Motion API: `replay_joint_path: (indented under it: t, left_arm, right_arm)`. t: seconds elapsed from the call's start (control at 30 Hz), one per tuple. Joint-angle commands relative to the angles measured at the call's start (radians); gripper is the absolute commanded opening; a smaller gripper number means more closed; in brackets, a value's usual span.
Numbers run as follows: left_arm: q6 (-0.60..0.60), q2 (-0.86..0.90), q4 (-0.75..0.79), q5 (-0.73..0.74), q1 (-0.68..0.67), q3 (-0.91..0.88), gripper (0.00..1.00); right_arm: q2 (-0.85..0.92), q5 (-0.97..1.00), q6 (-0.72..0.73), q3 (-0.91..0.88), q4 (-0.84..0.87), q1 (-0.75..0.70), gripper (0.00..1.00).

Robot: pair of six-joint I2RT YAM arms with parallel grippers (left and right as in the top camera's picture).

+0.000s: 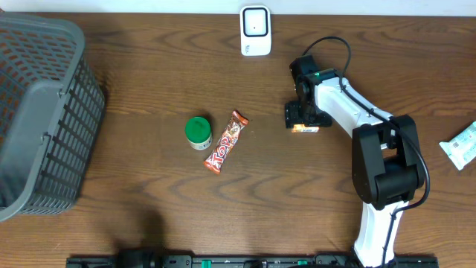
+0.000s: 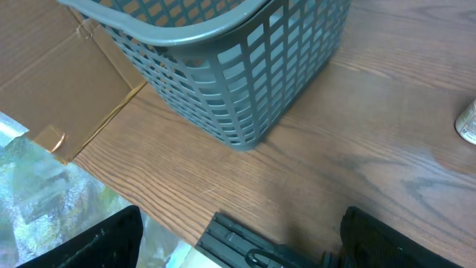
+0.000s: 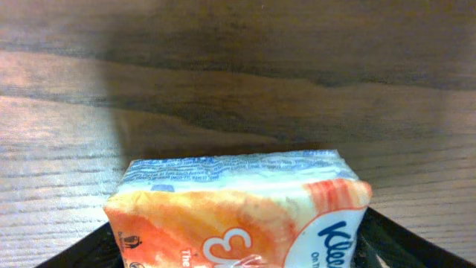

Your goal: Scan the item barcode

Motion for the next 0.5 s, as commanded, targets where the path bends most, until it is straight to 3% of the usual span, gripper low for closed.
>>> replay_joint_path:
  t: [0.0, 0.13, 0.23, 0.37, 0.47]
  left_arm:
    - [-0.006, -0.009, -0.078, -0.006, 0.003, 0.003, 0.86]
    - [-0.006, -0.009, -0.078, -0.005, 0.003, 0.003, 0.86]
    - [-0.006, -0.009, -0.078, -0.006, 0.003, 0.003, 0.86]
    - [-0.006, -0.009, -0.077, -0.006, 0.003, 0.003, 0.86]
    - [-0.006, -0.009, -0.078, -0.006, 0.003, 0.003, 0.86]
  right_arm:
    - [0.031, 0.014, -0.008, -0.005, -0.01, 0.004, 0.75]
    - [0.031, 0.014, -0.008, -0.005, -0.008, 0.003, 0.69]
    - [0.031, 0.015, -0.008, -0.004, -0.006, 0.002, 0.71]
    - [0.031, 0.033, -0.009, -0.004, 0.011, 0.002, 0.92]
    - [0.031, 0.069, -0.009, -0.004, 0.032, 0.002, 0.96]
